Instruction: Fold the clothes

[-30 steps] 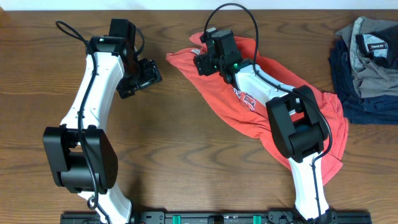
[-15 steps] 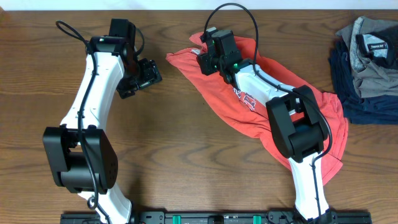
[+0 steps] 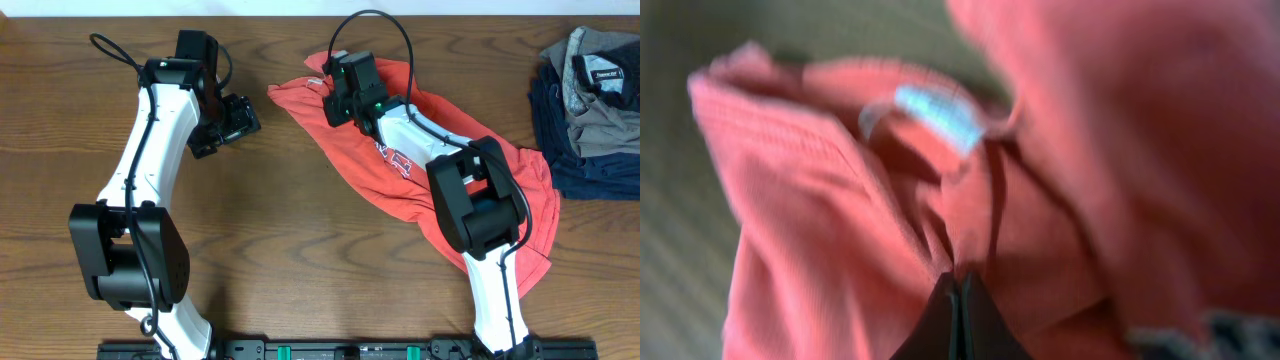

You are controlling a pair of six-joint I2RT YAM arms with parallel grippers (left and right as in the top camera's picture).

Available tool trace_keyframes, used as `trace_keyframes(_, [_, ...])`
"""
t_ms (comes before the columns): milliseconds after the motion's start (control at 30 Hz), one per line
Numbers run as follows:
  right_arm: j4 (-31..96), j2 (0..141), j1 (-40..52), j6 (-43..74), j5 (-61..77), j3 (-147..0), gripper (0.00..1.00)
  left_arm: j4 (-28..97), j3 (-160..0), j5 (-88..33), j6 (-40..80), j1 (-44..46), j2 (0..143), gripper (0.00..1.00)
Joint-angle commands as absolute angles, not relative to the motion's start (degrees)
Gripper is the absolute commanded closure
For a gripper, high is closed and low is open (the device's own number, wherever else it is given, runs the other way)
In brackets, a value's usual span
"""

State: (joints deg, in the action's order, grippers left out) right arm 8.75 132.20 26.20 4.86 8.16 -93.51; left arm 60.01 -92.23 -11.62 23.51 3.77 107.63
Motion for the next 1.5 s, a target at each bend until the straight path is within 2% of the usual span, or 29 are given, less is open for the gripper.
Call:
trace_keyframes(0, [12.08, 125.56, 26.89, 4.62, 12.6, -93.54, 0.99, 60.31, -91.98, -11.29, 22.55, 3.62, 107.55, 0.16])
trace_keyframes(100, [17.91, 120.99, 28.01, 4.64, 13.17, -93.54, 0.99, 60.34, -91.98, -11.29, 22.55, 3.62, 107.55, 0.16])
trace_keyframes(400, [35.9, 114.96, 36.71, 4.58, 32.45, -93.54, 0.99, 60.31, -91.98, -11.29, 22.55, 3.62, 107.55, 0.16])
trace_keyframes(533, [40.84, 115.15, 41.12, 6.44, 20.97, -93.54, 0.99, 60.34, -91.98, -11.29, 22.55, 3.62, 107.55, 0.16])
trace_keyframes(633, [42.24, 115.18, 43.46, 5.91, 22.92, -93.54, 0.99, 60.34, -91.98, -11.29, 22.55, 3.62, 107.55, 0.16])
trace_keyframes(667, [42.68, 115.18, 43.97, 4.82, 24.18, -93.54, 0.98, 60.34, -91.98, -11.29, 22.55, 3.62, 107.55, 0.16])
trace_keyframes(700, [43.13, 115.18, 44.36, 3.86, 24.05, -93.54, 0.85, 60.34, -91.98, -11.29, 22.55, 3.62, 107.55, 0.16])
trace_keyframes(733, [43.62, 115.15, 44.51, 3.75, 22.72, -93.54, 0.76, 60.34, -91.98, -11.29, 22.55, 3.62, 107.55, 0.16])
trace_keyframes(800, [44.73, 114.67, 44.34, 5.08, 18.2, -93.54, 0.73, 60.31, -91.98, -11.29, 22.55, 3.62, 107.55, 0.16])
trace_keyframes(933, [45.67, 111.79, 41.47, 8.6, 11.25, -93.54, 0.71, 60.34, -91.98, -11.29, 22.55, 3.62, 107.55, 0.16])
trace_keyframes(1067, [46.52, 107.11, 35.99, 9.43, 7.44, -93.54, 0.57, 60.34, -91.98, -11.35, 22.57, 3.75, 107.55, 0.16])
trace_keyframes(1467, [63.02, 100.99, 15.66, 11.18, 7.53, -93.54, 0.57, 54.39, -90.61, -11.31, 22.52, 10.83, 112.05, 0.09])
